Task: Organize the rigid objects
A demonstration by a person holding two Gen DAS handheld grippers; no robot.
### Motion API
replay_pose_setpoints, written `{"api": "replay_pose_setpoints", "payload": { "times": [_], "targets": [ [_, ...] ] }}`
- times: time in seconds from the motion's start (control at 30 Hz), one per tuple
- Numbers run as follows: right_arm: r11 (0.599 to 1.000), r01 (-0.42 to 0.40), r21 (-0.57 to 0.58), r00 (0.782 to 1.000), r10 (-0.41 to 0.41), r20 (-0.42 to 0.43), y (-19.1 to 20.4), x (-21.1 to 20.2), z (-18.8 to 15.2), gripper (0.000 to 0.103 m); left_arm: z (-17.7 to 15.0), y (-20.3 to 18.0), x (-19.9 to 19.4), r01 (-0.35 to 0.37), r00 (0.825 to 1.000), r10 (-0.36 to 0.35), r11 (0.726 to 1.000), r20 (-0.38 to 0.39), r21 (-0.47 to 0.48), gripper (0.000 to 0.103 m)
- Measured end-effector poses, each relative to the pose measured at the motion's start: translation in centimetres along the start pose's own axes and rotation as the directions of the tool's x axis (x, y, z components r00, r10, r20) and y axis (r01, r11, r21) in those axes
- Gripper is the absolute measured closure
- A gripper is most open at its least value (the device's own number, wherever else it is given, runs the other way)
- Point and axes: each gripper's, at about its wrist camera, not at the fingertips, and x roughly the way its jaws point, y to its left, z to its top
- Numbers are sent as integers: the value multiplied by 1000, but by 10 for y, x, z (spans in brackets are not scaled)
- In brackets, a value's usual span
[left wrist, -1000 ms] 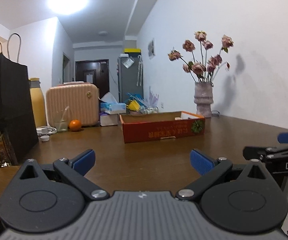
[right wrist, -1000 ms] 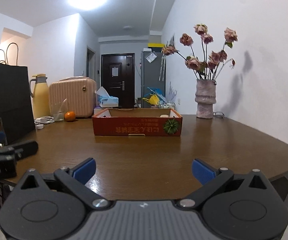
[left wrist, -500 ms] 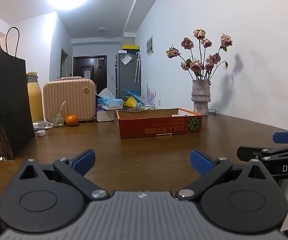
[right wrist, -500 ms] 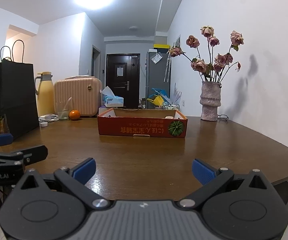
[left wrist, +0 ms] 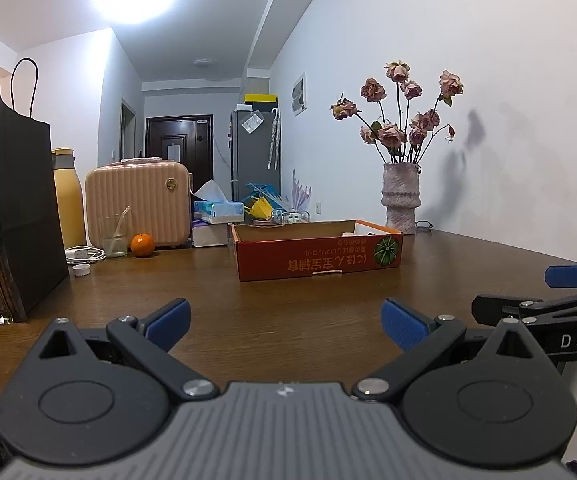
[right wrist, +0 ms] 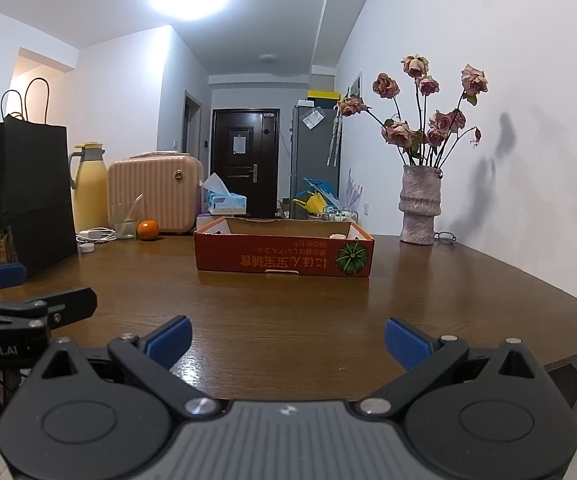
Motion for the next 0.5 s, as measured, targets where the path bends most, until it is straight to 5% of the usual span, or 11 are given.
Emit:
{"api": "replay_pose_setpoints", "payload": {
  "times": [0.5],
  "targets": [
    [1000, -3, 8, 1000, 3, -8, -2, 1, -1, 0, -1, 0, 0, -10, 1000, 10, 1000, -2, -5, 0]
  ]
}}
